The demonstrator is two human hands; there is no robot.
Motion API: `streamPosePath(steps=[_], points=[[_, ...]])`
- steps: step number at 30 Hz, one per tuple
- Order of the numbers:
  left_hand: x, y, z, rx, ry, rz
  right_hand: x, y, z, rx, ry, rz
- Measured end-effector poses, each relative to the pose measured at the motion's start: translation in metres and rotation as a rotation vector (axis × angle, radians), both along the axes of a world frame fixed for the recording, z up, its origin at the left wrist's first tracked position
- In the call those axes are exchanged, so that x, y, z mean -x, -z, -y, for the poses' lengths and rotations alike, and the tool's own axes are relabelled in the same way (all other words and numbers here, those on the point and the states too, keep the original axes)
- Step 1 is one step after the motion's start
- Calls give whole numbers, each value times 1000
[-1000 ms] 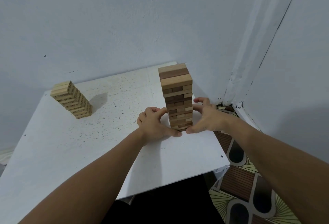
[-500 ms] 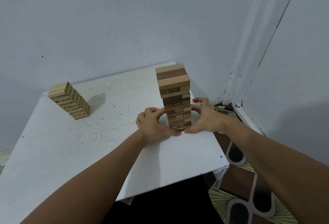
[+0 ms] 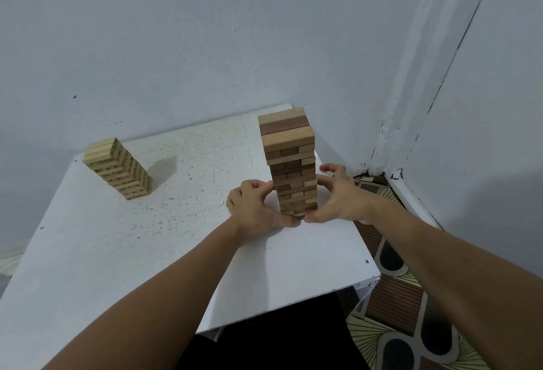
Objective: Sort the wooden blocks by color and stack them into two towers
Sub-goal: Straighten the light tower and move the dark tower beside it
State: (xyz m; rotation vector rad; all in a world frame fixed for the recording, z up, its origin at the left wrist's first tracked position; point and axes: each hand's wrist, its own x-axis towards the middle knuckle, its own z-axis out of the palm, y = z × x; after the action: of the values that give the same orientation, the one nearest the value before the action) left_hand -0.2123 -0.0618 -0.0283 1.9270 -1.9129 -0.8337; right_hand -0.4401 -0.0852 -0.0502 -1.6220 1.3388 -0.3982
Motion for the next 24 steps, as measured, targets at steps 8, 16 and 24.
streamPosePath(steps=[8,16,24], points=[[-1,0,0,1,13,-16,2,0,3,15,-4,-55],[-5,-1,4,-36,6,-43,-3,-3,5,37,-7,-118],[-11,-6,9,-72,-2,-102,-10,-10,10,72,-10,-181]])
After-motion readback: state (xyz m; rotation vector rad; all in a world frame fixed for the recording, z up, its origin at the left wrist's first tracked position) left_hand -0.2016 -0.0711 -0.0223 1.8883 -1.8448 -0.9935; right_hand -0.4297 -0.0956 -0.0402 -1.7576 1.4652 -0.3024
